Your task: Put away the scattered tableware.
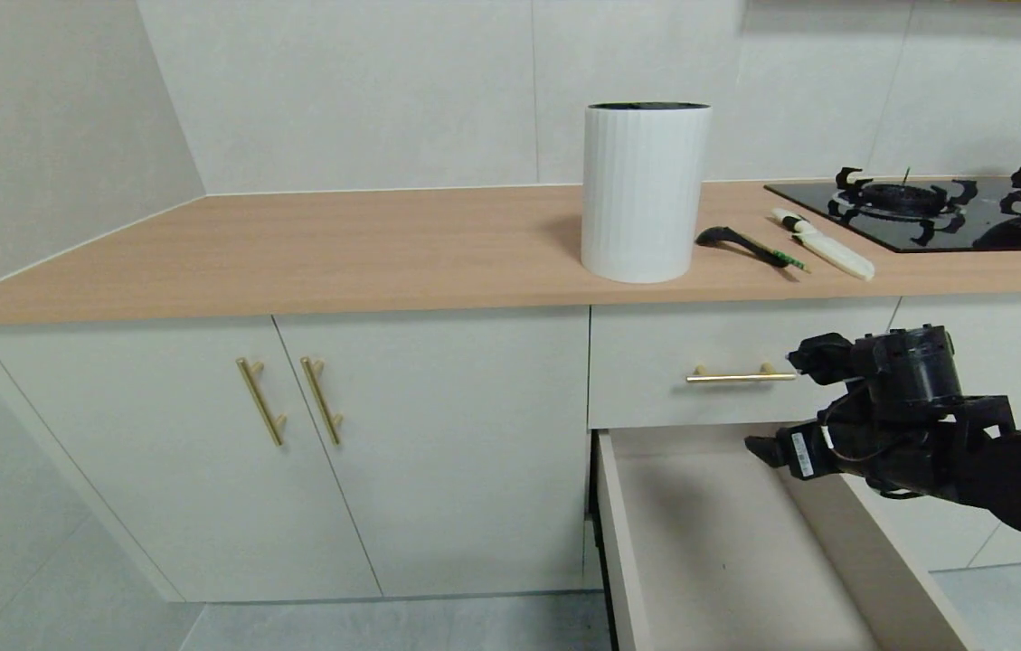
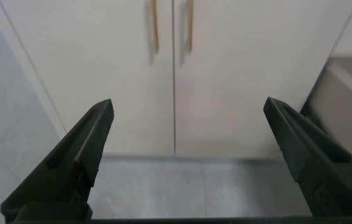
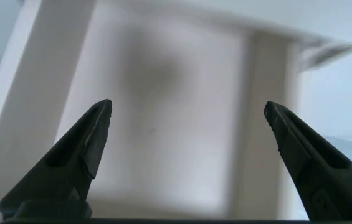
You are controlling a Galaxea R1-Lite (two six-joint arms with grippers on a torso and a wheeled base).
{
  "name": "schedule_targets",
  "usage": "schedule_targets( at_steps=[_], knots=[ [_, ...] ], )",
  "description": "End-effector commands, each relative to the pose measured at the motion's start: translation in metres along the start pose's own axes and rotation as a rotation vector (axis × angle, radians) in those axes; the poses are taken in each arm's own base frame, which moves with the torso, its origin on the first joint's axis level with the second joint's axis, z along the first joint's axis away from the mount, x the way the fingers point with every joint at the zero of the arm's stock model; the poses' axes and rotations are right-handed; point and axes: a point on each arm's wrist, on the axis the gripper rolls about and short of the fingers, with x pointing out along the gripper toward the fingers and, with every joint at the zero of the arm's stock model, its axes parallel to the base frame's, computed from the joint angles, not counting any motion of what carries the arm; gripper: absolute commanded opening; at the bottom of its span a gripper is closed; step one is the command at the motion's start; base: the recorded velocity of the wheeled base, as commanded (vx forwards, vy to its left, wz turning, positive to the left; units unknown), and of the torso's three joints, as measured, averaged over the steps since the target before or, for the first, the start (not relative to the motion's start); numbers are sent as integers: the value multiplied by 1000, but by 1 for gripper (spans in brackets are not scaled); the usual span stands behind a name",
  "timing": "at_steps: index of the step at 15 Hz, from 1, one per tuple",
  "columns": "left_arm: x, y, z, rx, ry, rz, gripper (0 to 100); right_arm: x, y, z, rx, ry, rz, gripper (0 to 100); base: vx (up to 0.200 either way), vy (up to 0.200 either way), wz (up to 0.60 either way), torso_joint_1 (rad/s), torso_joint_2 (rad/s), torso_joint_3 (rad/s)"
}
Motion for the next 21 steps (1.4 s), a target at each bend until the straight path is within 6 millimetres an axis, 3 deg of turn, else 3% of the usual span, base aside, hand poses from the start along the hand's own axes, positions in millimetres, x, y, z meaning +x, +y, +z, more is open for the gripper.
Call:
schedule_targets(
  at_steps=[1,14,16,21],
  knots=[
    [0,0,0,0,0,0,100,-2,0,2,4,-23,-1,100,0,0,0,173,-496,-295],
    [0,0,0,0,0,0,100,-12,-3,11,16,-86,-4,100,0,0,0,175,-438,-256],
    [0,0,0,0,0,0,100,-11,-4,23,26,-132,-16,100,0,0,0,32,-73,-46],
    [0,0,0,0,0,0,100,-8,-11,83,107,-160,-35,100,0,0,0,0,0,0]
  ],
)
